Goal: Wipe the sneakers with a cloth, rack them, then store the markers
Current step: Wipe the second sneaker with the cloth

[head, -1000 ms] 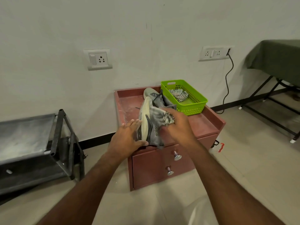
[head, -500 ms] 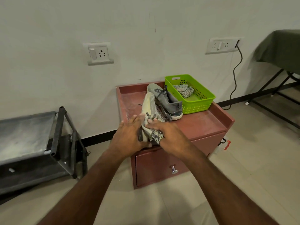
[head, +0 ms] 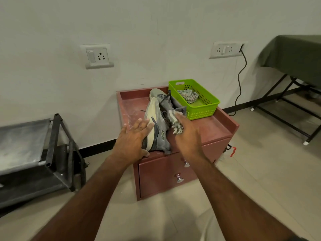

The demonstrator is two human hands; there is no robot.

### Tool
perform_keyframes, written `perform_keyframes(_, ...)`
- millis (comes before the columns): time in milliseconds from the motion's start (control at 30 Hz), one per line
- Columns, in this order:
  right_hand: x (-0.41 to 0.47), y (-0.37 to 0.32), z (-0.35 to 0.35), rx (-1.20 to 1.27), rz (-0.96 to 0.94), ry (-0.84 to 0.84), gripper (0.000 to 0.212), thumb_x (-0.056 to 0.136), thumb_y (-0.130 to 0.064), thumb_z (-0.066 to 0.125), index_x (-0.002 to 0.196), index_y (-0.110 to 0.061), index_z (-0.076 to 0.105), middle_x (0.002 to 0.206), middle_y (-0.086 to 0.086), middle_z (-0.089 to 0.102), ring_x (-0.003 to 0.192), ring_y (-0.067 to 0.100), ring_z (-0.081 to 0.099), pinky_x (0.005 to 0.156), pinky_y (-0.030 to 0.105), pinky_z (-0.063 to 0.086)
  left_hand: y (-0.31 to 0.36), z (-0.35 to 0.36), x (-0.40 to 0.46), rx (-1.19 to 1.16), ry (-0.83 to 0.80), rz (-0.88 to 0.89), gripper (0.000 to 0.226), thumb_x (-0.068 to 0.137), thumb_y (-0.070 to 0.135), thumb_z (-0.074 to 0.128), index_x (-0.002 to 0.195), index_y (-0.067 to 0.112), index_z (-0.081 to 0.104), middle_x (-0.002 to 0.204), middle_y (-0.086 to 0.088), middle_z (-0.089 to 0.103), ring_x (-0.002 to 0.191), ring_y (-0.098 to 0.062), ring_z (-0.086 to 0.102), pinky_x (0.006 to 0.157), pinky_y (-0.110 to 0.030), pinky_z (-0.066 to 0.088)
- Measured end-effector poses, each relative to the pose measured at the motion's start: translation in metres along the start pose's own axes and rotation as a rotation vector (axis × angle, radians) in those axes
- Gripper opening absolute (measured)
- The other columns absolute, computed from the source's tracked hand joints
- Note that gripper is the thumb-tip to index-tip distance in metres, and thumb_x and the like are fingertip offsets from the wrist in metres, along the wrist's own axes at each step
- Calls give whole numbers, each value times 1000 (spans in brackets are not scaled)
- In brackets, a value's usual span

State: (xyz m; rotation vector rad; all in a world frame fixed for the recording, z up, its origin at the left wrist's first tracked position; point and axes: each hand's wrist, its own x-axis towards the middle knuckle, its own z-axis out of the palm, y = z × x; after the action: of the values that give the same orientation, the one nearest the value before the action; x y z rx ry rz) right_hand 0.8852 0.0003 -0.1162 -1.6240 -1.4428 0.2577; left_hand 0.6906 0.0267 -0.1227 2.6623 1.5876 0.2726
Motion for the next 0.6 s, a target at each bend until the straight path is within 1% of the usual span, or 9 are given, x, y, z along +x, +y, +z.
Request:
perform_keyframes(67, -13, -10, 10, 70, -87, -152, 75, 72, 22, 47, 137, -14, 59, 140, 1, 58, 134, 10, 49, 114, 15, 30, 1, 0, 1, 26, 18, -11, 110, 78, 47, 79, 159, 33, 6, 167, 10, 5, 154, -12, 0, 124, -51, 5)
perform_keyframes(133, -21, -9, 22, -15, -73, -273, 70, 74, 17, 49, 136, -15, 60, 135, 5, 63, 127, 18, 56, 110, 23, 39, 1, 0, -2, 67, 28, -28, 108, 79, 49, 77, 159, 32, 7, 167, 10, 7, 154, -11, 3, 123, -53, 0)
perform_keyframes(233, -13, -2, 19, -204, 99, -299, 42, 87, -4, 55, 124, -20, 68, 117, 12, 70, 109, 33, 63, 85, 32, 48, 2, 0, -5, 103, 37, -41, 107, 79, 54, 75, 159, 31, 7, 167, 10, 8, 154, -11, 4, 121, -55, -6)
perform_keyframes(300, -3, 1, 10, -178, 174, -197, 39, 89, -8, 56, 122, -23, 69, 113, 12, 71, 106, 34, 63, 77, 29, 44, 2, -1, -5, 97, 37, -50, 108, 79, 56, 74, 159, 31, 6, 167, 10, 7, 154, -11, 5, 121, -56, -5)
perform_keyframes(333, -1, -1, 6, -138, 162, -113, 47, 86, -3, 55, 127, -23, 67, 116, 9, 71, 108, 31, 63, 79, 25, 44, 3, -1, -4, 98, 35, -54, 109, 79, 56, 73, 159, 31, 5, 167, 10, 7, 154, -12, 5, 121, -56, -4)
perform_keyframes(400, -6, -12, 2, -23, 40, -8, 62, 80, 10, 52, 135, -17, 61, 128, 6, 67, 119, 21, 60, 95, 17, 41, 4, 1, -4, 104, 31, -64, 108, 80, 56, 73, 159, 31, 3, 167, 10, 6, 154, -11, 4, 121, -57, -4)
perform_keyframes(433, -11, -17, 3, 27, -33, -36, 65, 77, 14, 51, 136, -14, 60, 132, 5, 65, 123, 18, 58, 102, 15, 39, 5, 2, -3, 102, 32, -70, 108, 81, 55, 72, 159, 31, 2, 167, 11, 5, 154, -11, 3, 122, -57, -4)
perform_keyframes(500, -19, -20, 12, -31, -62, -214, 68, 76, 15, 50, 137, -16, 59, 133, 5, 64, 124, 18, 58, 107, 19, 40, 8, 3, -3, 102, 43, -78, 107, 82, 54, 72, 159, 31, 1, 167, 10, 5, 154, -11, 3, 121, -58, -4)
perform_keyframes(600, -12, -11, 21, -256, 29, -363, 47, 85, -1, 52, 125, -21, 65, 118, 11, 70, 111, 32, 62, 90, 33, 50, 10, 3, -5, 111, 41, -79, 106, 83, 53, 72, 159, 31, 2, 167, 11, 4, 154, -10, 4, 121, -58, -4)
